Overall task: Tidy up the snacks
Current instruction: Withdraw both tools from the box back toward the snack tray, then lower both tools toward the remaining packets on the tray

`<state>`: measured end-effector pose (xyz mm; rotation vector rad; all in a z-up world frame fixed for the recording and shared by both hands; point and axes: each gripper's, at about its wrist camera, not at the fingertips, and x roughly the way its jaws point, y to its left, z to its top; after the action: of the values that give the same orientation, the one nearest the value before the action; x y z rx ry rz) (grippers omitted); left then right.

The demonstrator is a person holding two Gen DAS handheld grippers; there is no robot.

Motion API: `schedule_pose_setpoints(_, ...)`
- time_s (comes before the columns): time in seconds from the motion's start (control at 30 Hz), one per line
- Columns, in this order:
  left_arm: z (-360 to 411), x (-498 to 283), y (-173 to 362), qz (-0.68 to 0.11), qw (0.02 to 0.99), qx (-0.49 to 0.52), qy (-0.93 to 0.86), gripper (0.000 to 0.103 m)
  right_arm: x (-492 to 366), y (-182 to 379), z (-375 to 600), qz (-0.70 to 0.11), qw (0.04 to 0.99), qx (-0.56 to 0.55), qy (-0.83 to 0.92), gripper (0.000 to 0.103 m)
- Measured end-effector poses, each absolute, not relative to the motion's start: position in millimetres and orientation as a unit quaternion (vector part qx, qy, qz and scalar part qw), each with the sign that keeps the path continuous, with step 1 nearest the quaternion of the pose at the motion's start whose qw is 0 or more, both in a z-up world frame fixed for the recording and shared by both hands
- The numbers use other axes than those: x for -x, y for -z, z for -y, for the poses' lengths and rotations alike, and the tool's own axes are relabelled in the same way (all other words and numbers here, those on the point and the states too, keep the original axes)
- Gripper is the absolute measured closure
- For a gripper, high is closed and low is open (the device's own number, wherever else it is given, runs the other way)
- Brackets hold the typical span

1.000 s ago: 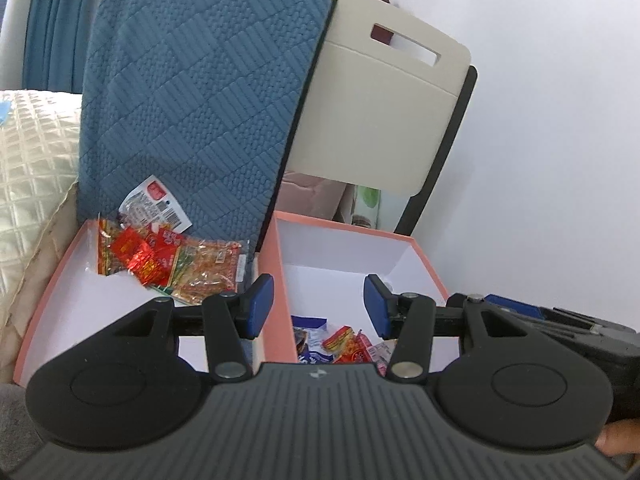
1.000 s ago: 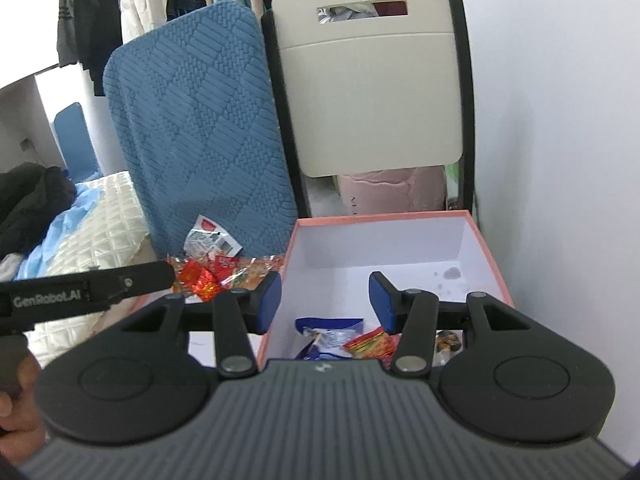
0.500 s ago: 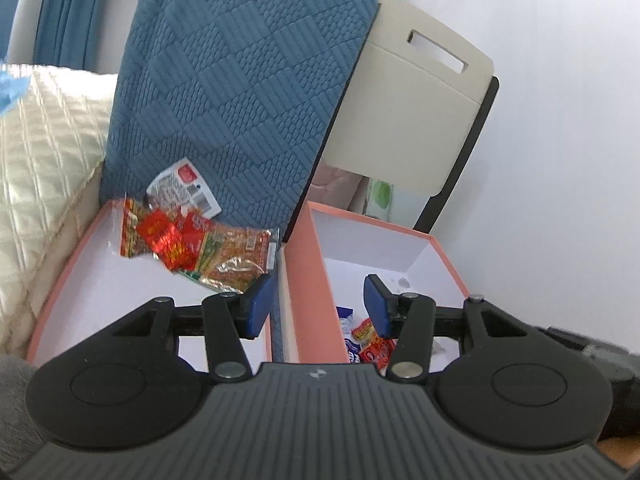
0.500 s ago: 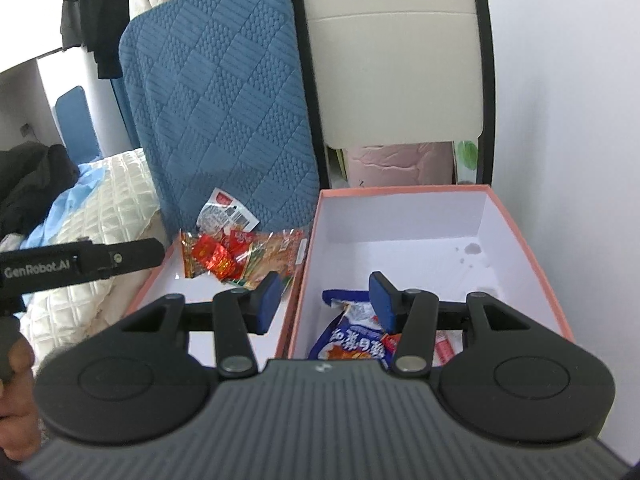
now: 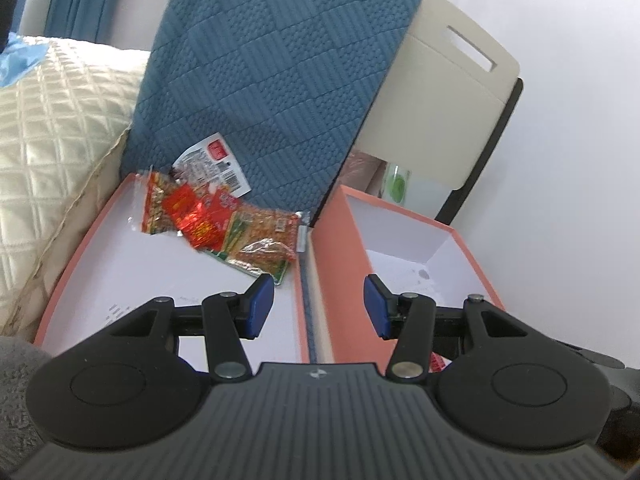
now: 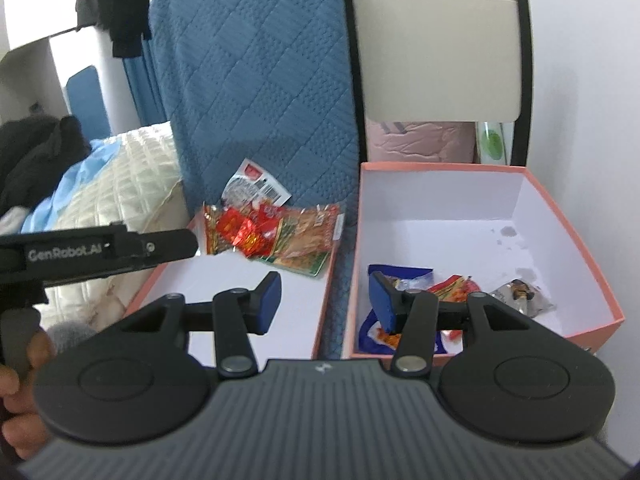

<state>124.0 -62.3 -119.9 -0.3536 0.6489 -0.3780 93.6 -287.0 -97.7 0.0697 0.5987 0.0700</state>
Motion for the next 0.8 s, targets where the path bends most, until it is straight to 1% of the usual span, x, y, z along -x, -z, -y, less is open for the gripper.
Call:
schedule_pose_setpoints(0.47, 47, -132, 149, -0.327, 0.913, 0.171, 0.173, 0.047, -97, 126, 264, -0.317, 0.947, -0.018, -0.045, 0.052)
schedule_pose_setpoints(0.8, 54, -177, 177, -0.345, 0.908, 0.163, 0.170, 0.047, -123, 146, 258, -0.322, 0.945, 0.010, -0.054, 0.052)
